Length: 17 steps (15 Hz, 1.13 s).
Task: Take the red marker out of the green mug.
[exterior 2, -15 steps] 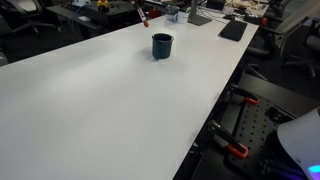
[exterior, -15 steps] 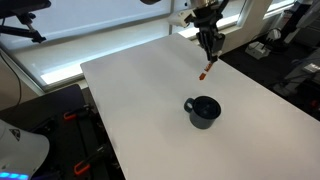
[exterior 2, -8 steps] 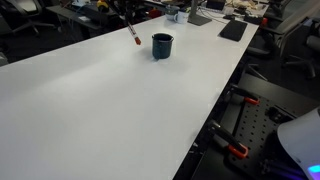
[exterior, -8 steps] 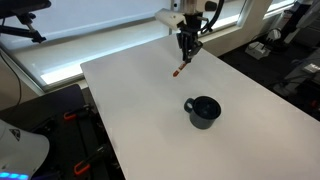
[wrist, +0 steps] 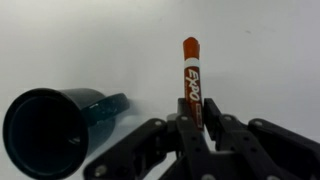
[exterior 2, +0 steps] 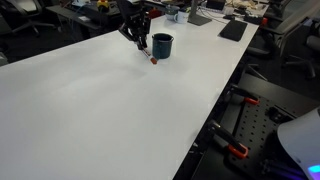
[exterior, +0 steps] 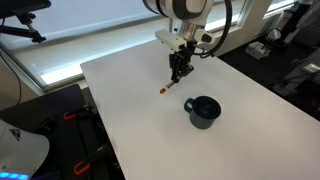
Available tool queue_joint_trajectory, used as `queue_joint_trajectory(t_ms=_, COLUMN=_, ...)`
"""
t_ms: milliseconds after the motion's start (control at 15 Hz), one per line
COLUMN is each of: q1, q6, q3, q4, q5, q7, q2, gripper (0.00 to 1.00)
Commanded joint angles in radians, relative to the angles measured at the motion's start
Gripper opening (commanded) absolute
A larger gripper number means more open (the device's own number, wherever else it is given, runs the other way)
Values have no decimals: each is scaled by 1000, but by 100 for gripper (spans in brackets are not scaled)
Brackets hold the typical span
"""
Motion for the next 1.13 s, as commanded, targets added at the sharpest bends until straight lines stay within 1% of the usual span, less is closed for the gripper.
queue_joint_trajectory(t_ms=0, q1=-10, q6=-97, q3=10, q4=74, q5=4, q7=-41, q2=83, gripper=5)
queue_joint_trajectory(t_ms=333, q1=1, q6=-161, q3=11, q4=114, q5=-12, q7=-59, q2=158, gripper=5)
queue_joint_trajectory(t_ms=400, q1=4, q6=-168, q3=9, q4=120, q5=-15, q7=-53, q2=167, gripper=45)
queue_joint_trajectory(t_ms=467, q1=6, q6=-181, q3=9, q4=131, q5=-17, q7=-53, q2=178, gripper=47)
queue_joint_trajectory(t_ms=533, q1=7, q6=-187, q3=8, q4=138, q5=-18, q7=-53, q2=185, gripper=53)
queue_joint_trajectory(t_ms=867, q1=10, q6=-202, q3=4, q4=161, q5=-32, q7=-55, q2=206, gripper=90)
queue_joint_trajectory(t_ms=933, q1=4, q6=-163, q3=7, q4=132, q5=-17, q7=-39, q2=197, gripper=73)
queue_joint_trajectory(t_ms=1067, q1=4, q6=-167, q3=7, q4=138, q5=-21, q7=-39, q2=201, gripper=89)
